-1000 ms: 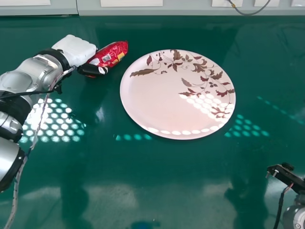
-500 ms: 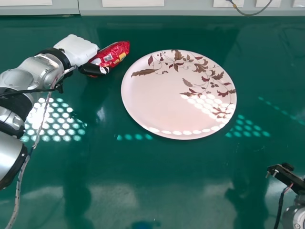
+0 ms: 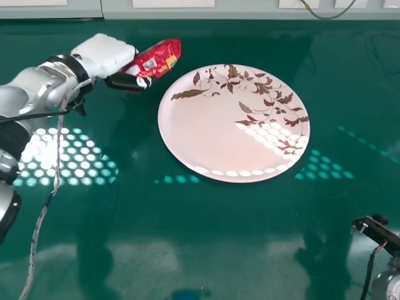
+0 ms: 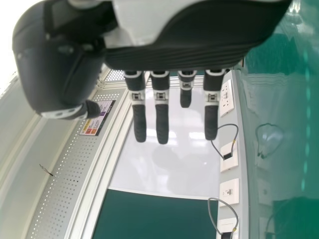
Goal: Pick up biscuit and place it in the plate
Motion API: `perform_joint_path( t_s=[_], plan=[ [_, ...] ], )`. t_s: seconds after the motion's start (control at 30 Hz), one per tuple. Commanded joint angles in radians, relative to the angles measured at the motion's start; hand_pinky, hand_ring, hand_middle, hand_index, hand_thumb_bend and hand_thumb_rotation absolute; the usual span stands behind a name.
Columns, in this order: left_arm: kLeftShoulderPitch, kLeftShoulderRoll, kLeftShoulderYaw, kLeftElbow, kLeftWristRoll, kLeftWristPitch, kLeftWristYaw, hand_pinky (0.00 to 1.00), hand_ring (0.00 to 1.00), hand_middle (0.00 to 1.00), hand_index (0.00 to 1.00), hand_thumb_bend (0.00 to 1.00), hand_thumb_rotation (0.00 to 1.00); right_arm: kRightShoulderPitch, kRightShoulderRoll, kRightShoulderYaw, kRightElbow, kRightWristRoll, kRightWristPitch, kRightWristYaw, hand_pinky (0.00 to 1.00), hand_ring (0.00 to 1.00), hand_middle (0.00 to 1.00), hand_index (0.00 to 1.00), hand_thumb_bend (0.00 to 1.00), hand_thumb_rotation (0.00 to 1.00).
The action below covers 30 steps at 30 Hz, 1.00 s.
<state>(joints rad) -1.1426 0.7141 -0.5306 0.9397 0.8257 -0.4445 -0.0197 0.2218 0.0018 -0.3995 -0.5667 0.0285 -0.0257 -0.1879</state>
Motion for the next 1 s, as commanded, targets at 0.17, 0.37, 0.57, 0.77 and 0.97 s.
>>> perform_joint_path(
  t_s=[0.17,0.37,0.57,0.77,0.97],
  plan=[
    [0.117,0.078,0.163,-0.294,-0.130,0.062,-0.103,0.33,0.49,0.58,0.48,0.46,0.00,0.014,0.000,-0.007,-0.007,-0.003,0.004,-0.003,0.63,0.72,0.73,0.73,0.52,0.21],
    [0.187,0.099,0.266,-0.484,-0.191,0.095,-0.153,0.32,0.46,0.55,0.49,0.46,0.00,0.010,0.005,-0.003,-0.005,-0.007,0.007,-0.008,0.63,0.72,0.74,0.73,0.51,0.20],
    [0.202,0.072,0.295,-0.543,-0.221,0.032,-0.150,0.29,0.45,0.56,0.48,0.46,0.00,0.003,0.007,0.008,0.000,-0.010,0.006,-0.009,0.64,0.73,0.75,0.74,0.50,0.19],
    [0.177,0.006,0.265,-0.547,-0.239,0.007,-0.207,0.27,0.44,0.56,0.49,0.46,0.00,-0.002,0.001,0.013,0.008,-0.021,0.001,-0.009,0.63,0.72,0.75,0.74,0.50,0.20],
    [0.150,-0.039,0.219,-0.534,-0.158,-0.066,-0.194,0.26,0.41,0.53,0.51,0.46,0.00,-0.003,0.005,0.013,0.015,-0.025,-0.010,-0.010,0.62,0.72,0.75,0.74,0.50,0.21]
  ],
)
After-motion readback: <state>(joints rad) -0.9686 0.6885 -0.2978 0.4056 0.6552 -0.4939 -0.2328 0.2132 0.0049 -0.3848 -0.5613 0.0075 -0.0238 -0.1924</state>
